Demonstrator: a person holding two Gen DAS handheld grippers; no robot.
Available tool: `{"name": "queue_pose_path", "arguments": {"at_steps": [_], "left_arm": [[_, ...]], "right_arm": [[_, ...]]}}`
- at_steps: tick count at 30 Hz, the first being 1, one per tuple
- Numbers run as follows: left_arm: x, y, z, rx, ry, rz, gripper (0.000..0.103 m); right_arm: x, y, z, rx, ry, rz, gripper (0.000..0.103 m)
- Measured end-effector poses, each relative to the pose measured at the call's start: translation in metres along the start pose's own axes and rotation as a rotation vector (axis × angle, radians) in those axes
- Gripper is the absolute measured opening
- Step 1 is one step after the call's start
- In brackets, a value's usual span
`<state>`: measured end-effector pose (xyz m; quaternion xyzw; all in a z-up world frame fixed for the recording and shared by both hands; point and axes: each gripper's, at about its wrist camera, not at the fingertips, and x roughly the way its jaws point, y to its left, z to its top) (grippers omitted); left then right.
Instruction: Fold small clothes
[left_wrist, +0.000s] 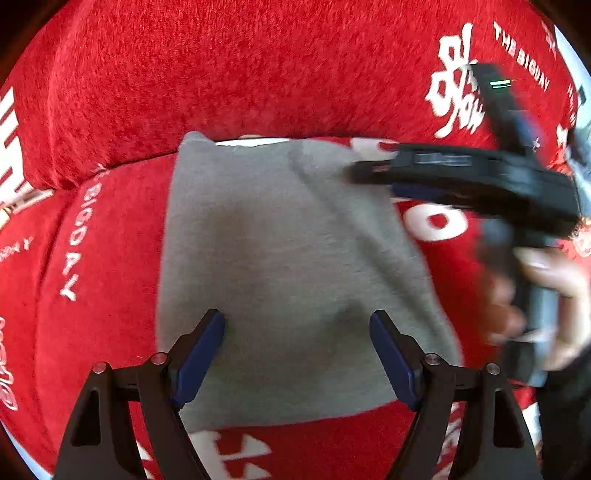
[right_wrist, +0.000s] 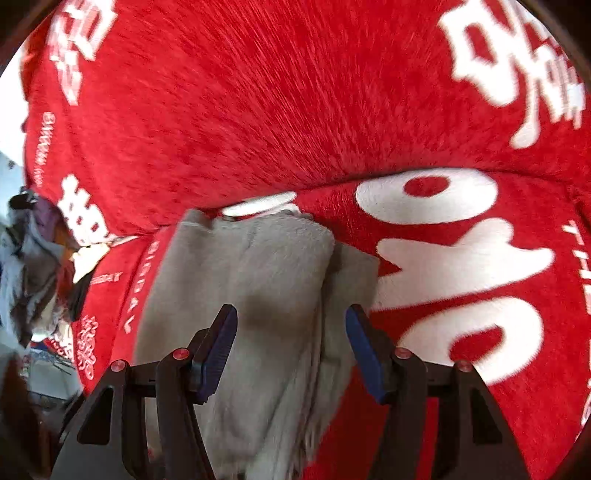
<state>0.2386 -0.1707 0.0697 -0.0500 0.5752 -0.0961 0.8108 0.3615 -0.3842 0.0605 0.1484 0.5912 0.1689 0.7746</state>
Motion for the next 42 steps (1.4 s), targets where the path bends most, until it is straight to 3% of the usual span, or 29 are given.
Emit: {"name": "queue_pose_path", "arguments": {"at_steps": [2, 3, 4, 7, 9, 13, 17, 20, 23, 26, 28, 30, 32, 34, 37, 39, 42], "left_arm": [[0.005, -0.007, -0.002, 0.006, 0.019, -0.007, 0.08], [0.009, -0.012, -0.004, 0.019, 0.033, -0.01, 0.08], [0.013, -0.017, -0.006, 0.033, 0.044, -0.013, 0.08], [0.035, -0.025, -0.017, 0.008, 0.148, -0.133, 0.08], [0.043, -0.032, -0.022, 0.041, 0.133, -0.091, 0.08], [0.045, -0.034, -0.02, 0.038, 0.14, -0.086, 0.08], [0.044, -0.035, -0.024, 0.067, 0.115, -0.081, 0.081], [0.038, -0.036, -0.027, 0.081, 0.114, -0.095, 0.081], [0.007, -0.016, -0.027, 0.043, 0.085, -0.184, 0.081], [-0.028, 0.021, -0.024, -0.006, 0.001, -0.213, 0.081], [-0.032, 0.046, -0.021, -0.066, -0.02, -0.183, 0.081], [-0.021, 0.071, -0.014, -0.154, -0.002, -0.162, 0.081], [0.0, 0.096, -0.012, -0.243, 0.041, -0.139, 0.081], [0.014, 0.103, -0.017, -0.267, 0.06, -0.127, 0.081], [0.026, 0.111, -0.027, -0.305, 0.09, -0.148, 0.093], [0.033, 0.113, -0.026, -0.283, 0.097, -0.14, 0.093], [0.019, 0.106, -0.032, -0.212, 0.072, -0.062, 0.093]], "right_arm": [[0.012, 0.0, 0.006, 0.01, -0.002, 0.018, 0.042], [0.014, 0.001, 0.009, 0.006, -0.006, 0.037, 0.019], [0.014, 0.004, 0.011, -0.006, -0.015, 0.045, 0.01], [-0.001, 0.026, 0.013, -0.138, -0.092, -0.015, 0.008], [-0.009, 0.032, 0.018, -0.165, -0.132, -0.038, 0.008], [0.021, 0.013, 0.019, -0.152, -0.03, -0.113, 0.008], [0.025, 0.002, 0.014, -0.096, -0.04, -0.056, 0.012], [0.015, -0.008, 0.017, -0.02, -0.031, -0.042, 0.027], [-0.021, -0.007, 0.007, -0.026, -0.098, -0.058, 0.031], [-0.061, 0.009, -0.021, -0.109, -0.152, -0.017, 0.037], [-0.073, 0.025, -0.04, -0.172, -0.162, -0.001, 0.062], [-0.076, 0.046, -0.061, -0.24, -0.156, 0.029, 0.07], [-0.07, 0.059, -0.074, -0.266, -0.13, 0.081, 0.07], [-0.059, 0.065, -0.081, -0.259, -0.112, 0.112, 0.07], [-0.038, 0.059, -0.093, -0.232, -0.056, 0.139, 0.069], [-0.027, 0.046, -0.098, -0.234, -0.041, 0.07, 0.065], [-0.038, 0.043, -0.097, -0.177, -0.048, 0.085, 0.065]]}}
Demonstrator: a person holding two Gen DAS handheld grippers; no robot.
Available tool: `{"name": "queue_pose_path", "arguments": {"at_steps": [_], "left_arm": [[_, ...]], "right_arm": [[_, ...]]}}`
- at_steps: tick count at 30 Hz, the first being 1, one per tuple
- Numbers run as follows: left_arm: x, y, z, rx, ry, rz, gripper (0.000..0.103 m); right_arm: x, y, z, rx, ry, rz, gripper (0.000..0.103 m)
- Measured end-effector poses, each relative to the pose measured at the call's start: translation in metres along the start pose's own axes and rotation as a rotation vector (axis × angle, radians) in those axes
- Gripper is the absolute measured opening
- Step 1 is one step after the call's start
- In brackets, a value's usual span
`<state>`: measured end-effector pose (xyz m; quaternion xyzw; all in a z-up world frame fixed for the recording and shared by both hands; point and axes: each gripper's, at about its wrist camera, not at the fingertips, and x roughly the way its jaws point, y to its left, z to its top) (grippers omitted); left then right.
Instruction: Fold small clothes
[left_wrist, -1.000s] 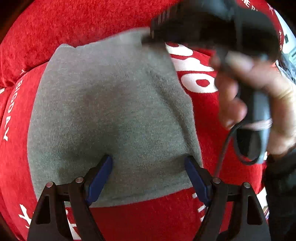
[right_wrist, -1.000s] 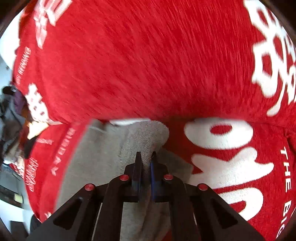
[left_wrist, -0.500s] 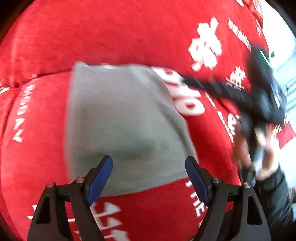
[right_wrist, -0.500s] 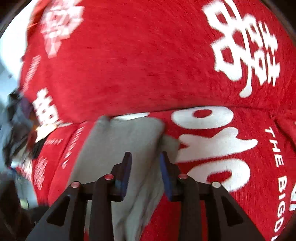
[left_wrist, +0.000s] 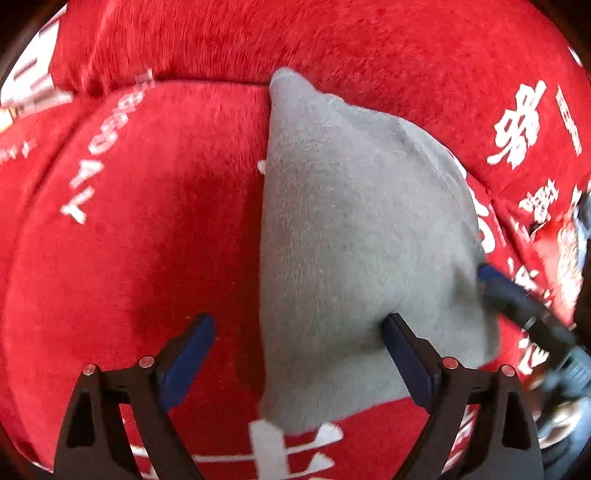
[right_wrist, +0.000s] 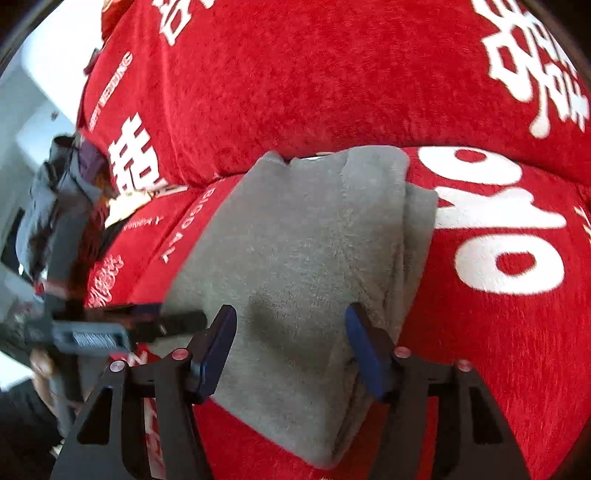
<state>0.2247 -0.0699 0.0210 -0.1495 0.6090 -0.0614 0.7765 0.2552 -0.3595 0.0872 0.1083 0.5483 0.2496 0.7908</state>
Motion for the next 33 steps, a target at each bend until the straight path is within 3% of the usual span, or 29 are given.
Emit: {"name": "queue_pose_path", "arguments": {"at_steps": [5, 7, 11, 13, 18, 21, 25, 28, 33], "left_arm": [[-0.013, -0.007, -0.011, 0.072, -0.077, 0.106, 0.093], [-0.006, -0.008, -0.013, 0.104, -0.064, 0.153, 0.093], [-0.002, -0.007, -0.018, 0.097, -0.059, 0.15, 0.093], [-0.007, -0.008, -0.017, 0.116, -0.067, 0.16, 0.093], [-0.019, -0.017, -0.017, 0.182, -0.115, 0.2, 0.093], [-0.027, -0.015, -0.006, 0.181, -0.126, 0.151, 0.093], [-0.018, 0.002, 0.038, 0.078, -0.082, 0.045, 0.093], [-0.001, 0.015, 0.069, -0.017, -0.016, -0.017, 0.093], [0.019, 0.016, 0.095, -0.038, 0.047, -0.114, 0.093]], "right_arm": [[-0.031, 0.025, -0.016, -0.043, -0.074, -0.06, 0.076], [-0.023, 0.029, -0.03, -0.051, -0.02, -0.075, 0.076], [0.004, 0.018, -0.053, -0.013, 0.099, -0.193, 0.076], [0.001, 0.01, -0.059, 0.043, 0.129, -0.167, 0.076], [-0.034, 0.009, -0.054, 0.034, 0.051, -0.193, 0.079], [-0.056, 0.002, -0.033, 0.079, -0.016, -0.181, 0.081], [-0.052, -0.015, 0.004, 0.163, -0.051, -0.147, 0.083], [-0.024, -0.03, 0.029, 0.231, -0.01, -0.122, 0.083], [0.018, -0.048, 0.046, 0.271, 0.084, -0.115, 0.083]]}}
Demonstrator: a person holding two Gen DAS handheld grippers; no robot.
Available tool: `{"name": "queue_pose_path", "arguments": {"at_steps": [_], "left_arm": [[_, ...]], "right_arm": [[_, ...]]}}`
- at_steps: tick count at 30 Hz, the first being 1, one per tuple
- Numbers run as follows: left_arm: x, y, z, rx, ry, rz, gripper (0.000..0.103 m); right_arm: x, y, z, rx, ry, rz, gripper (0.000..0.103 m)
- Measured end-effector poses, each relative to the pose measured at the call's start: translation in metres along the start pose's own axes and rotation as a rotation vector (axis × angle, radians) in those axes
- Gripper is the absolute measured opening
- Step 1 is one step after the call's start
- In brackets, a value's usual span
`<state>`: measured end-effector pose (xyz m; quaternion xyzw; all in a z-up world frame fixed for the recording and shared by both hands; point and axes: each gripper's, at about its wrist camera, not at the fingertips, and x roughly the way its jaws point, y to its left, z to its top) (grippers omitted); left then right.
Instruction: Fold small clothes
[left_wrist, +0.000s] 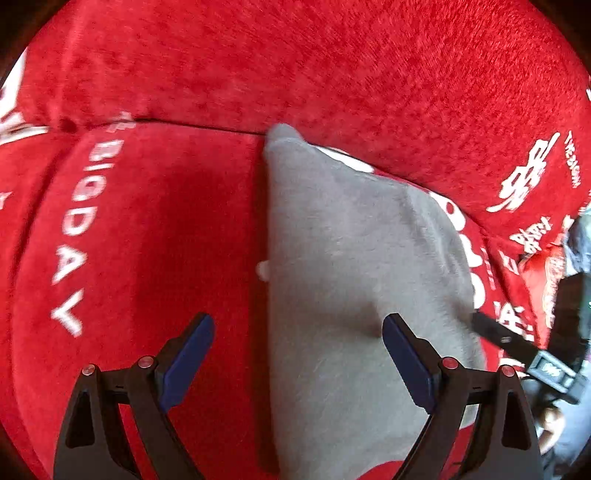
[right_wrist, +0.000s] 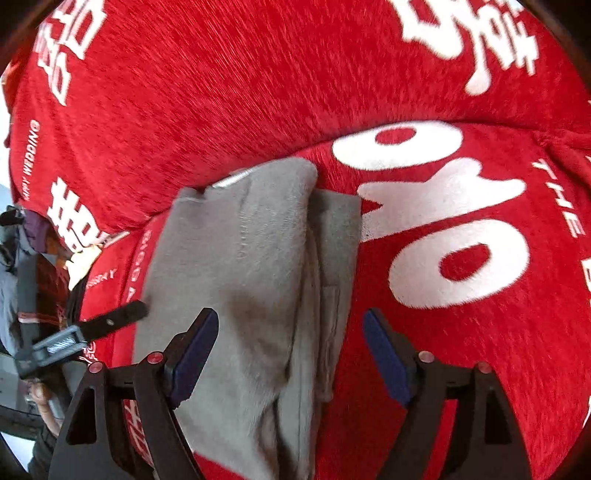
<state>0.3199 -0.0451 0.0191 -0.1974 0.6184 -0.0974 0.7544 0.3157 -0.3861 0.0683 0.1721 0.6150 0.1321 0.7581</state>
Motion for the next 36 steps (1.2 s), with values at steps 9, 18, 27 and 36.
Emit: {"name": "queue_pose_path", "arguments": {"at_steps": [9, 18, 27, 36], "left_arm": [[0.044, -0.012, 0.004, 0.009, 0.112, -0.121, 0.097], [0.022, -0.034, -0.003, 0.107, 0.046, -0.064, 0.044], [-0.042, -0.051, -0.041, 0.183, -0.022, -0.041, 0.043], [-0.099, -0.04, -0.102, 0.207, -0.042, -0.012, 0.043]], "right_arm": [[0.032, 0.0, 0.002, 0.017, 0.074, 0.113, 0.086], [0.017, 0.047, -0.005, -0.138, 0.016, 0.038, 0.032], [-0.035, 0.099, -0.038, -0.233, -0.077, 0.03, 0.031], [-0.073, 0.133, -0.102, -0.276, -0.099, 0.027, 0.031]]}}
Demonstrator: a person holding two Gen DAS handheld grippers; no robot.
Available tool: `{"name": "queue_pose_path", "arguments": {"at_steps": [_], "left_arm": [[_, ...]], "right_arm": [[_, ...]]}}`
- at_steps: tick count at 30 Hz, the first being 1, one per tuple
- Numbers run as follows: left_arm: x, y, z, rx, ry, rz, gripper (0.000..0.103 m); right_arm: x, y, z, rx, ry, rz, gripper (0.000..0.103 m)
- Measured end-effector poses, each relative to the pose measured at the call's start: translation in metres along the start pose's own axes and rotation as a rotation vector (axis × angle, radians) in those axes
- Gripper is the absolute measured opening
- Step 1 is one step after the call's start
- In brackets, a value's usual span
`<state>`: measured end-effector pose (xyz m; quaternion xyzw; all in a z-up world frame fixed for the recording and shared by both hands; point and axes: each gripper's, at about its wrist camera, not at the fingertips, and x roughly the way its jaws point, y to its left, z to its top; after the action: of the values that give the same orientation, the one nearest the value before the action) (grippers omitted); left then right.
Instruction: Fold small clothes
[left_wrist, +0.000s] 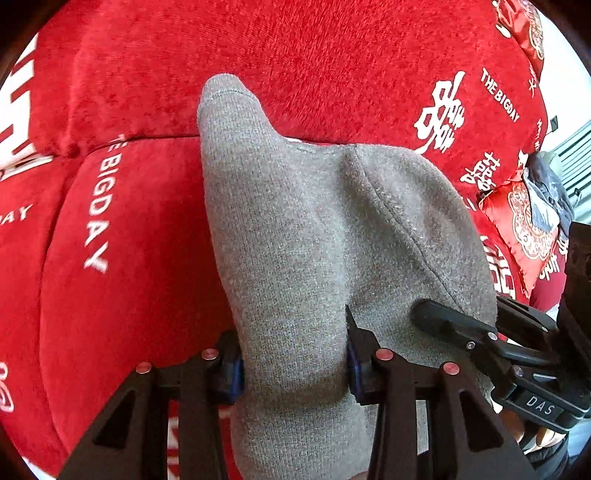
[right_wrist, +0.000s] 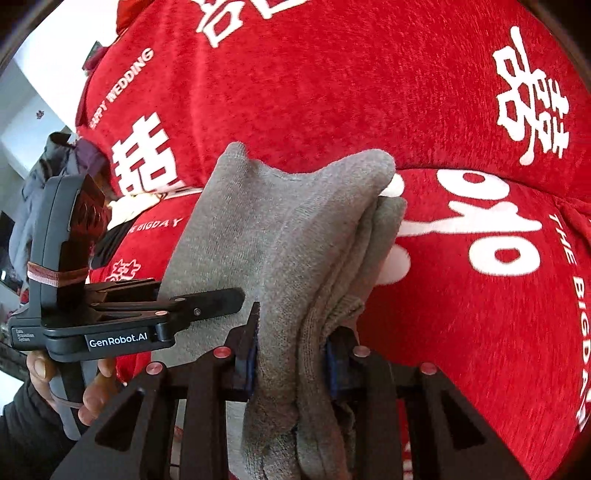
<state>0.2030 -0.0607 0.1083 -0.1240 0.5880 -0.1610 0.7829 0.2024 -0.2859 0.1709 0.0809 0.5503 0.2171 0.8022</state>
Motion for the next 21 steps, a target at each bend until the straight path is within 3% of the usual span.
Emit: {"name": "queue_pose_path", "arguments": {"at_steps": [9, 21], "left_arm": [[-0.031, 0.006, -0.06, -0.001, -0.02, 0.017, 0.043], [-0.017, 0.019, -0.113, 0.0, 0.002, 0.055, 0.043]], "right_arm": [[-0.021, 0.044, -0.051, -0.039, -0.014, -0.015, 0.031], [-0.004, 0.062, -0.106, -0.038, 0.027, -0.039, 0.031]]}}
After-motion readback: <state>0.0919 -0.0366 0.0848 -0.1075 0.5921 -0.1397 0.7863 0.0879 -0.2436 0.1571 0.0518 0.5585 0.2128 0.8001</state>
